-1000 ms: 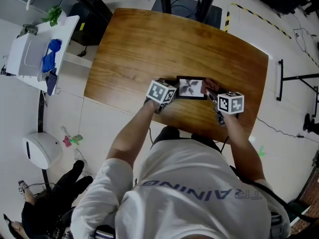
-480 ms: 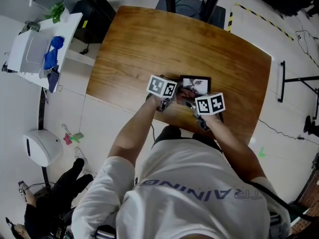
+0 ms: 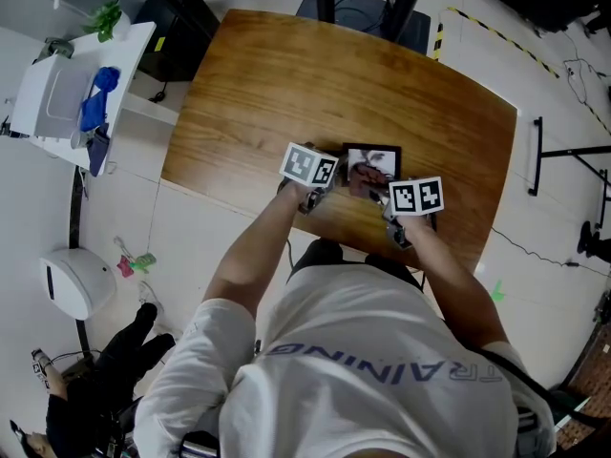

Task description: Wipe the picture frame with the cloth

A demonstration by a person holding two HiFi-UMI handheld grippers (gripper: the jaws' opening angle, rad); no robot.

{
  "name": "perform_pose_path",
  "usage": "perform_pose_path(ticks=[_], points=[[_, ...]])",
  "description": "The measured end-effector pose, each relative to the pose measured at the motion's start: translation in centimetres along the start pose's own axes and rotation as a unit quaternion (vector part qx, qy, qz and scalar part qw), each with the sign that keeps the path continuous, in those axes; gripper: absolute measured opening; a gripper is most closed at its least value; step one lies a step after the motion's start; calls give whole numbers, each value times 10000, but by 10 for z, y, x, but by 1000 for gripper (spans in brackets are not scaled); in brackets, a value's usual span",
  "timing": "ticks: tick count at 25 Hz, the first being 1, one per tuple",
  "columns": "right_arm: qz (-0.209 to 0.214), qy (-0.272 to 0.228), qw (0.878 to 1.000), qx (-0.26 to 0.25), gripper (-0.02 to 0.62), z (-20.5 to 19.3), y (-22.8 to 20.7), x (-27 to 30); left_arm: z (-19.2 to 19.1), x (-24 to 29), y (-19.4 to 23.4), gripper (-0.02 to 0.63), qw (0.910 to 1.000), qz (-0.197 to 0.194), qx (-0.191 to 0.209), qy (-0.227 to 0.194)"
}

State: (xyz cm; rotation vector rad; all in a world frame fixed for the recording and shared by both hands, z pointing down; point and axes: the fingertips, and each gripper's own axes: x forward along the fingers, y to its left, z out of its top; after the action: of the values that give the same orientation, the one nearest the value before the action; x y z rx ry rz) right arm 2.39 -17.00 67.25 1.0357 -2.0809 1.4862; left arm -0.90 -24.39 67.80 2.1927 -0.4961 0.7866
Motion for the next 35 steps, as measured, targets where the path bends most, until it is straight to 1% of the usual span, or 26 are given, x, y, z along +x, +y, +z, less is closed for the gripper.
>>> perform_pose_path(ticks=[3, 11, 17, 19, 21, 23, 24, 26, 28, 30, 32, 35], points=[[-80, -117, 9997, 199, 137, -1, -20, -19, 0, 1, 0, 5, 10000, 35, 0, -7], [-442, -401, 9974, 392, 137, -6, -61, -61, 0, 0, 0, 5, 9999, 106, 56, -5], [-532, -653, 9942, 662, 138, -10, -81, -80, -2, 0, 1, 5, 9999, 162, 51, -17], [-565, -738, 9934, 671, 137, -11, -85, -85, -1, 1, 1, 5, 9998, 198, 70, -41], [-493, -918, 9928, 596, 137, -4, -83, -91, 2, 0, 2, 5, 9992, 336, 197, -75], [-333, -1282, 9899, 505, 137, 9, -75, -100, 6, -4, 3, 5, 9974, 571, 378, -217], [-267, -1501, 9872, 469, 137, 15, -71, -108, 10, -8, 2, 5, 9963, 661, 396, -387], [-273, -1934, 9803, 304, 137, 30, -64, -127, 21, -26, -6, 5, 9927, 738, 263, -915], [-435, -2414, 9694, -71, 137, 52, -54, -154, 37, -55, -22, 5, 9845, 793, 194, -1551], [-632, -3023, 9497, -513, 137, 82, -39, -189, 62, -95, -42, 5, 9702, 937, 345, -2209], [-864, -3638, 9224, -973, 137, 117, -21, -234, 97, -135, -66, 5, 9510, 1135, 660, -2800], [-1086, -4380, 8788, -1550, 137, 157, 10, -303, 150, -188, -104, 5, 9184, 1380, 1199, -3507]])
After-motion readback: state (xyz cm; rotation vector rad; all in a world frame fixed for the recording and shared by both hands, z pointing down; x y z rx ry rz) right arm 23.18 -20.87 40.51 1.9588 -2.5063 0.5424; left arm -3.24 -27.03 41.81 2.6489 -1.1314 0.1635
